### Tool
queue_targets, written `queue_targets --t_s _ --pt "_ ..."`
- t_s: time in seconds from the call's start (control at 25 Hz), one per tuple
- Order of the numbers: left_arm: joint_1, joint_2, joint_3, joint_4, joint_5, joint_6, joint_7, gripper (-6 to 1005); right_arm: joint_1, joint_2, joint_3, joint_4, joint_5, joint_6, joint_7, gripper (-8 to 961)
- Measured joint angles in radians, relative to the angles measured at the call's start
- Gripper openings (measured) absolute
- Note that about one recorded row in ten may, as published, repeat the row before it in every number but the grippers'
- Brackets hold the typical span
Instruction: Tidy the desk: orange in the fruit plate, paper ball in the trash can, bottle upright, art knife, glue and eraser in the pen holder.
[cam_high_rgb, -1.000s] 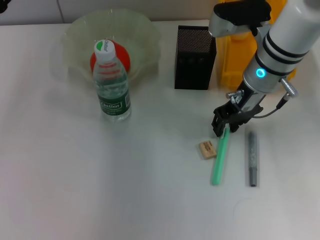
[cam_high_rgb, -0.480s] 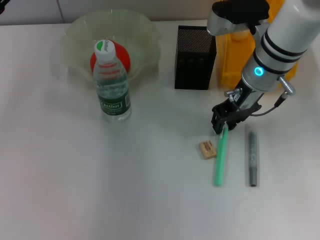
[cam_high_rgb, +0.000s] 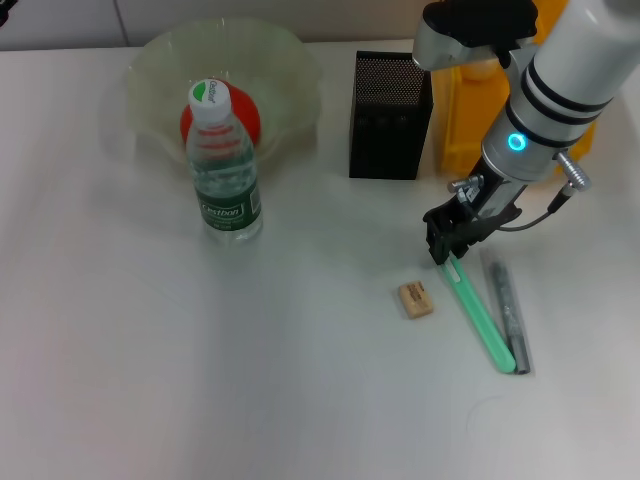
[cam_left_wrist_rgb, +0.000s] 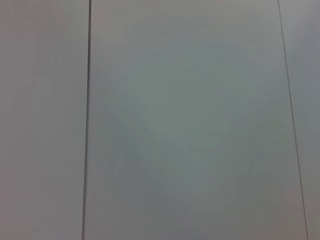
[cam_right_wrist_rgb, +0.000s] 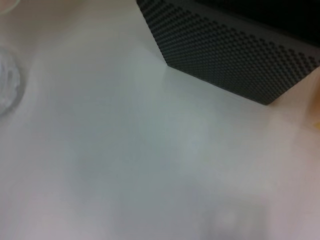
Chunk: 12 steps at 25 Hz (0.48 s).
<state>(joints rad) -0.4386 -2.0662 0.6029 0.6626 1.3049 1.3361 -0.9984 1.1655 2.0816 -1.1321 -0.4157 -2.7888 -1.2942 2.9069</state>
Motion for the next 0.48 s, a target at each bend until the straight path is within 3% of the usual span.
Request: queue_targets --t_s 0.28,0.48 --pt "-0.002 0.000 0.000 0.000 -0.004 -0.005 0.004 714 0.001 0.000 0.000 -0.002 0.004 -0.015 -0.002 201" --pt "-0.005 0.000 0.000 0.000 -0.004 -0.006 0.006 715 0.000 0.000 0.000 0.000 0.005 -0.021 -0.003 276"
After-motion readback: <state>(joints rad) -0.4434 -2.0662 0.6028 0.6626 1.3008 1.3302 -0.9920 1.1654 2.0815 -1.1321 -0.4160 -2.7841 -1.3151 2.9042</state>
